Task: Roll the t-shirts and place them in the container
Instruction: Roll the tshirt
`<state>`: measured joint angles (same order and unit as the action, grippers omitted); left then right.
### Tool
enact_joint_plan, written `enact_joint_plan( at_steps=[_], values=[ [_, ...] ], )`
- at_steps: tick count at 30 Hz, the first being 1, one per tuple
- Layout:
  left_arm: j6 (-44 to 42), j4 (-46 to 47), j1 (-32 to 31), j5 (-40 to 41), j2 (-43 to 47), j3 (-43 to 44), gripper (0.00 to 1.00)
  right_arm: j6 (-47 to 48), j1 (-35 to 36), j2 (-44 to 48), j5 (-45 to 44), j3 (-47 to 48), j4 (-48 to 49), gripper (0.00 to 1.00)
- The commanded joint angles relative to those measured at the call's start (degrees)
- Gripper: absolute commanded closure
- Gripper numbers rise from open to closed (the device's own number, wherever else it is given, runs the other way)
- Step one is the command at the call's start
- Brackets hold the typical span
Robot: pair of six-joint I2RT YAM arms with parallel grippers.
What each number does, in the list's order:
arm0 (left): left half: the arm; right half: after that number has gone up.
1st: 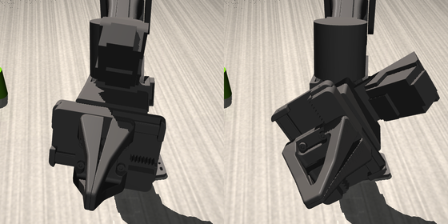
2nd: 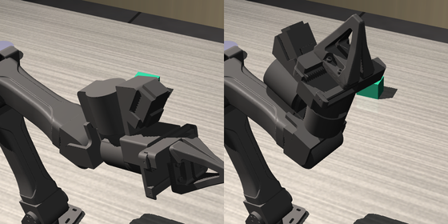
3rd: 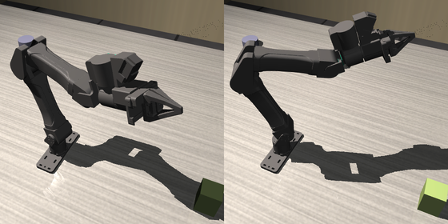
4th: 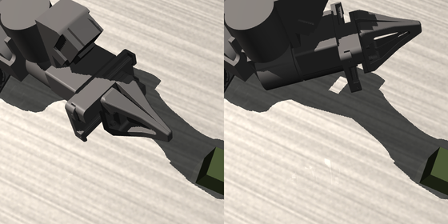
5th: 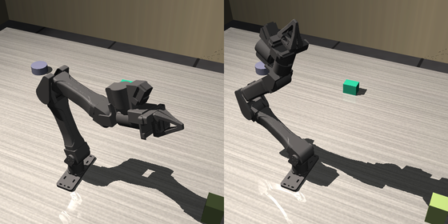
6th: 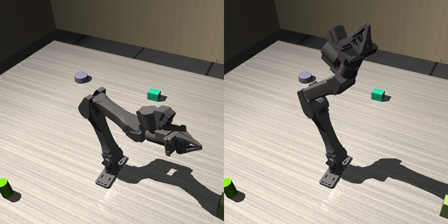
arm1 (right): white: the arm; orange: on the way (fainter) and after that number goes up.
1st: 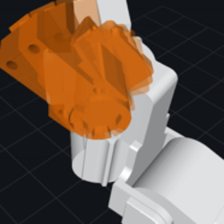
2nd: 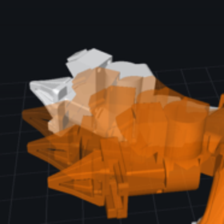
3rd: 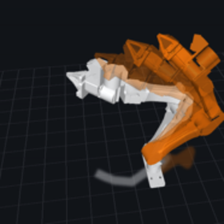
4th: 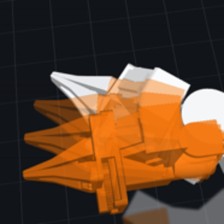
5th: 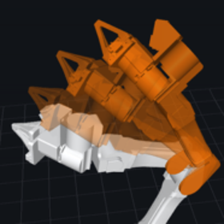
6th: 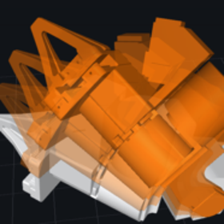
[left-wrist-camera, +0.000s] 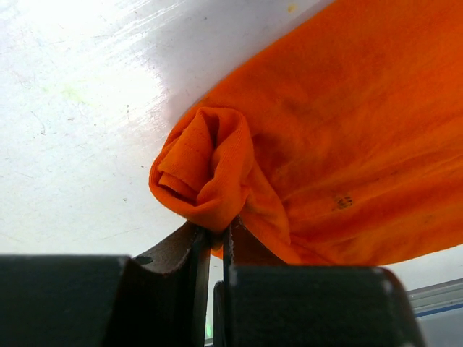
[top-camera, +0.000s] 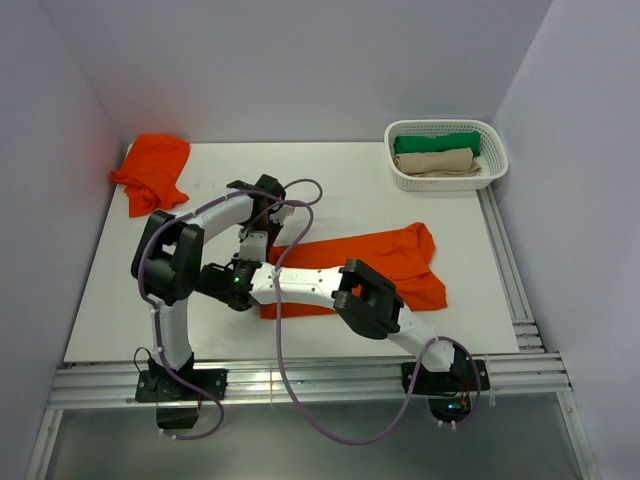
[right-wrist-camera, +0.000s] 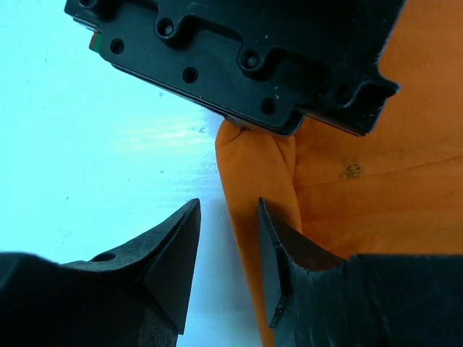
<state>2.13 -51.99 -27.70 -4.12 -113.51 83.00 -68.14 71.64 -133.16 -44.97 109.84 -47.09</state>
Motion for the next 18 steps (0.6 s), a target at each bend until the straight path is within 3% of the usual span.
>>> enact_joint_plan(
  at_steps=[1, 9, 18],
  values=[
    [-0.2, -1.28, -1.3, 0.52, -0.39, 2.51, 0.98, -0.5, 0.17, -2.45, -3.46, 4.93, -6.86, 0.55],
    [-0.11, -1.36, -1.56, 0.78, -1.01, 2.78, 0.97, -4.8, 1.05, -3.86, -5.13, 5.21, -13.02, 0.55],
    [-0.11, -1.89, -1.56, 0.52, -1.62, 3.75, 0.97, -4.99, 1.84, -4.82, -3.9, 3.45, -13.03, 0.55]
  ],
)
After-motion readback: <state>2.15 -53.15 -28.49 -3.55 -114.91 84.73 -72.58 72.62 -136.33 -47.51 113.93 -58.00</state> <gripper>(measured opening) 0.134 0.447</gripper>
